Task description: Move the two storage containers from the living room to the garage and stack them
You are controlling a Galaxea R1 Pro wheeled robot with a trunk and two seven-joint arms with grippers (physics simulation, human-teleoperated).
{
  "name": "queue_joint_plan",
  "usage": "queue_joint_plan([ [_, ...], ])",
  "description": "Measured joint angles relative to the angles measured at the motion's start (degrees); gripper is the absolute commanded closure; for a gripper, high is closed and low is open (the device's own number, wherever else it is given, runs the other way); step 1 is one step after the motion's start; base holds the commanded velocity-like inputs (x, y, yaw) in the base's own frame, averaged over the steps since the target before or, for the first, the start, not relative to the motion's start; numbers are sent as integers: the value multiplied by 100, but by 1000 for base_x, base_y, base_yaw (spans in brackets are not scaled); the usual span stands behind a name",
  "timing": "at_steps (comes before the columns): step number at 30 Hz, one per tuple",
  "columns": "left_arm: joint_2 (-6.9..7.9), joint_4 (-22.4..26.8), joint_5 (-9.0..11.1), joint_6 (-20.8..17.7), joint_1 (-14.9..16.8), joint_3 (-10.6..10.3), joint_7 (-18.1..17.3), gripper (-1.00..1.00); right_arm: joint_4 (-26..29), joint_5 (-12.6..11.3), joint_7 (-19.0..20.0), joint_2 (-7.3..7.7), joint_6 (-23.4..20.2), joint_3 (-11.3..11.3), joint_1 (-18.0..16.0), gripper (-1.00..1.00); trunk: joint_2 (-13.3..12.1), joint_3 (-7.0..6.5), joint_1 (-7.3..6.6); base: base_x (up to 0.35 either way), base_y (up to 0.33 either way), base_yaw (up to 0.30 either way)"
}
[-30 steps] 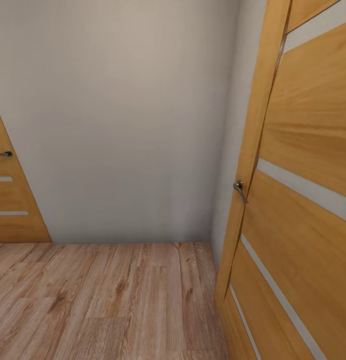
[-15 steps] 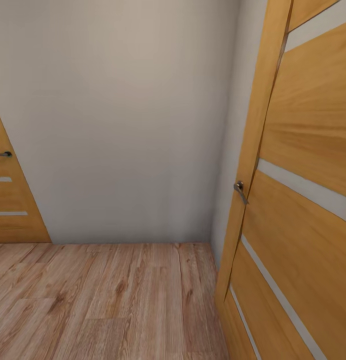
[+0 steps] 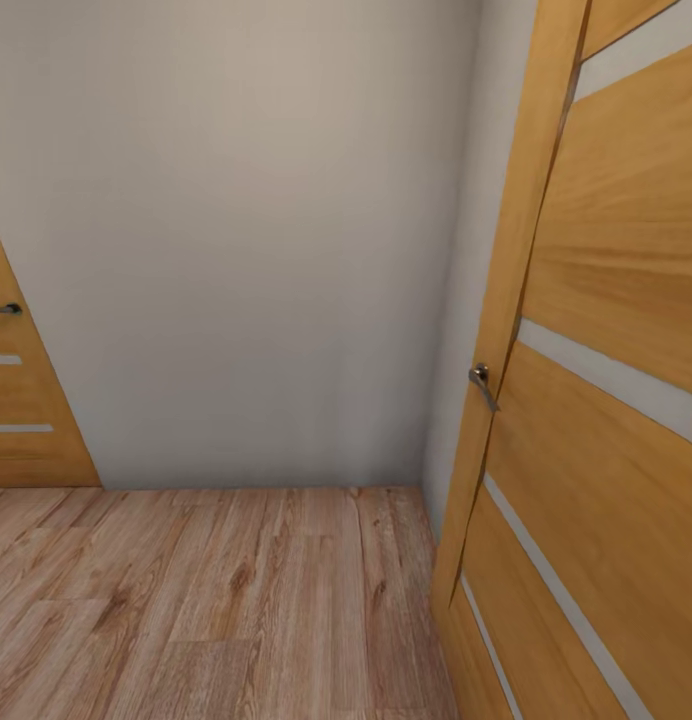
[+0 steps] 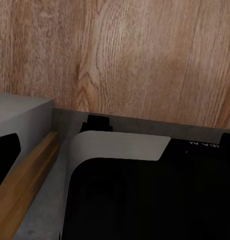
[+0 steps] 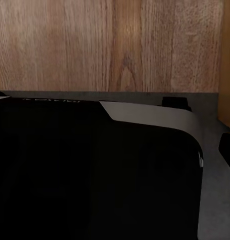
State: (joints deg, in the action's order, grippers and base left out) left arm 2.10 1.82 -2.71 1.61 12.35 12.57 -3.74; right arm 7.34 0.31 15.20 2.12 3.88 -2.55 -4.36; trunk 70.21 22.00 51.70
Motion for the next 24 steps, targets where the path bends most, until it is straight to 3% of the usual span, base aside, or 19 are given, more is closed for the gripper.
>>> queue_joint_plan([
  [24, 0, 0, 0, -2, 0, 0, 0, -100, 1, 0, 0, 1, 0, 0, -1, -100, 0, 0, 0, 35, 0, 0],
])
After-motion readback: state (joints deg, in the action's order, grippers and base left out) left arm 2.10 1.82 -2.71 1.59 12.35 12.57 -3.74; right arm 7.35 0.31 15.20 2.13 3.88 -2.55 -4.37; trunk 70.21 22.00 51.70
